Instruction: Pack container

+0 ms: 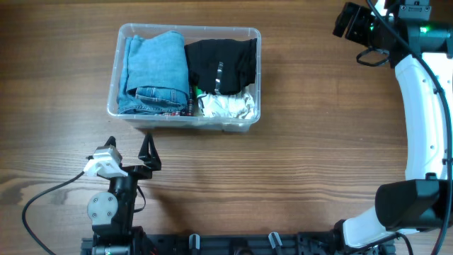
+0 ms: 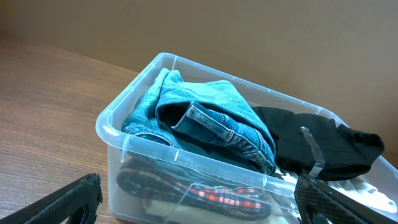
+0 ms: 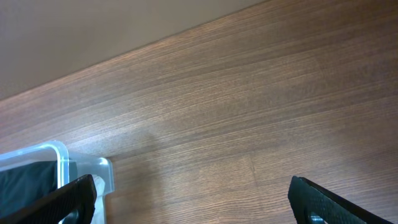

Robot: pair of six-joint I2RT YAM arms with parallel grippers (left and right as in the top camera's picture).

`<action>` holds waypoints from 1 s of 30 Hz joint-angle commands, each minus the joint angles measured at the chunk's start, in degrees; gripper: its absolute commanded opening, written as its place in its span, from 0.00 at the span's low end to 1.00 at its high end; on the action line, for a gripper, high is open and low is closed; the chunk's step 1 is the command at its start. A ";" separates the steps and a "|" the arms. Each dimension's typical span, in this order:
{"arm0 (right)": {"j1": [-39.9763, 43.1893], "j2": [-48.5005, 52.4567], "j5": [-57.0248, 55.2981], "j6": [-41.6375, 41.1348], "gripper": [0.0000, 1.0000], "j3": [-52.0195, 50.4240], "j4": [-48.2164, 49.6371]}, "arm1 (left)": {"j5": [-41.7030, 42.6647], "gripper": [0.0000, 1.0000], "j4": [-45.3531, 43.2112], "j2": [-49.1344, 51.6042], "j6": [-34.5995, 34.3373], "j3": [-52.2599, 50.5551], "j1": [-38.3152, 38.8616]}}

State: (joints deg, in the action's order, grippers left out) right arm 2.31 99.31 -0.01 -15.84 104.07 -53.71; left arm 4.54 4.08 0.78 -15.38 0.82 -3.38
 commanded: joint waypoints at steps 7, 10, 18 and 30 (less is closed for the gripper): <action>-10.69 -25.79 0.46 -0.70 1.00 -0.44 0.17 | -0.57 1.00 0.02 -0.61 0.09 -0.50 0.28; -10.69 -36.52 -2.80 -0.66 1.00 -8.20 2.99 | -0.57 1.00 0.02 -0.61 0.11 -0.50 0.28; -6.14 -68.04 7.98 13.00 1.00 -55.15 40.59 | -0.57 1.00 0.00 -0.61 0.09 -0.50 0.28; -6.14 -97.66 10.40 12.70 1.00 -95.34 60.96 | -0.57 1.00 0.00 -0.61 0.11 -0.50 0.28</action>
State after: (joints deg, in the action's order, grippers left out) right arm -4.08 6.63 9.02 -3.73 12.14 6.90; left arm 4.34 4.05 0.67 -15.38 0.80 -3.38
